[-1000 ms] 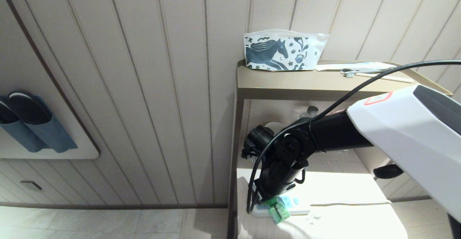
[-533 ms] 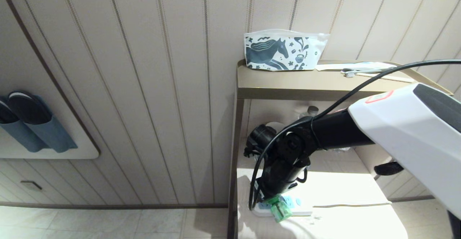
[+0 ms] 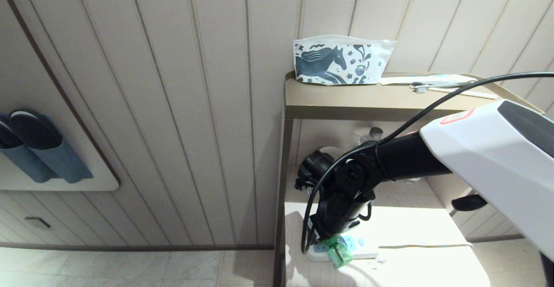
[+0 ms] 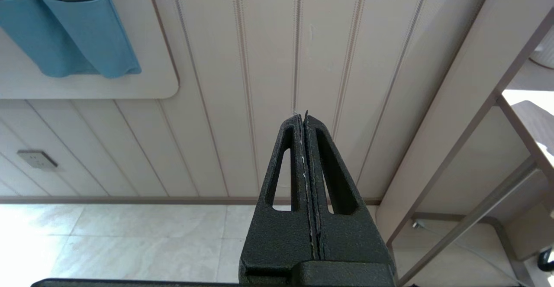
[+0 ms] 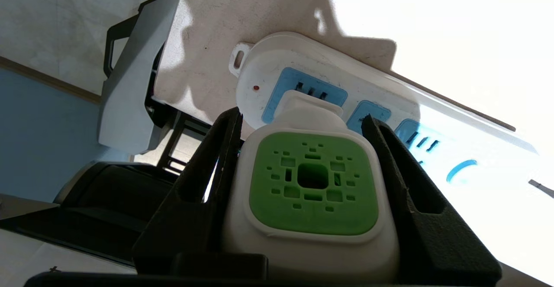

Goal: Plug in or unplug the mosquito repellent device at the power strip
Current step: Insert the plug into the socket

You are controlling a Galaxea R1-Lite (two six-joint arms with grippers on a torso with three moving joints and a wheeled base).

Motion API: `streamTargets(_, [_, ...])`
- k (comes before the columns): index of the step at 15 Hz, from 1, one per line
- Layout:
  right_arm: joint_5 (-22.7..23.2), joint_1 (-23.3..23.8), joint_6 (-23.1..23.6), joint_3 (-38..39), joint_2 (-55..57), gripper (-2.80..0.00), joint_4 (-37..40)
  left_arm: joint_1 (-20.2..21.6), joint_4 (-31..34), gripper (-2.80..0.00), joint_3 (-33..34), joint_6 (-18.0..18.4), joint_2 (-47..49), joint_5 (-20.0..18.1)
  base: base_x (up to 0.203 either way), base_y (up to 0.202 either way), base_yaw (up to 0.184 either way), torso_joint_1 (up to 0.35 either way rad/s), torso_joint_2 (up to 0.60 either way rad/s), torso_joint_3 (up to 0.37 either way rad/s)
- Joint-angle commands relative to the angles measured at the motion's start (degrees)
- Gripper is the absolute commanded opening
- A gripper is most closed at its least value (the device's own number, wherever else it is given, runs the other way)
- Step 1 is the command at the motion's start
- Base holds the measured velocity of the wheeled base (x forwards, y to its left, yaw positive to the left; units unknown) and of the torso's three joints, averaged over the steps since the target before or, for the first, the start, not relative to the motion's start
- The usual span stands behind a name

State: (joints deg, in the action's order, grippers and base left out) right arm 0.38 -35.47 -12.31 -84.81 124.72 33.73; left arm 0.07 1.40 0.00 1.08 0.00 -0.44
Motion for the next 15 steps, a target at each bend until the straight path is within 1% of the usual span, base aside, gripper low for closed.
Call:
streamTargets(1, [0.1,0.0,-0.1,0.6,0.5,-2.80,0.1,0.0,0.0,-2.80,0.0,0.1,0.1,0.0,0.000,0.000,0.000,0.000,0.00,0.000])
streamTargets(5, [0.1,0.0,-0.1,2.5,0.6,-2.80,-2.8,0.0,0.0,-2.80,0.0,0.1,0.1,0.0,0.000,0.000,0.000,0.000,0.00,0.000])
streamTargets(15, [0.1,0.1,-0.1,1.7,2.0,-2.80,-3.0,0.0,0.0,-2.80,0.0,0.1,0.1,0.0,0.000,0.000,0.000,0.000,0.00,0.000])
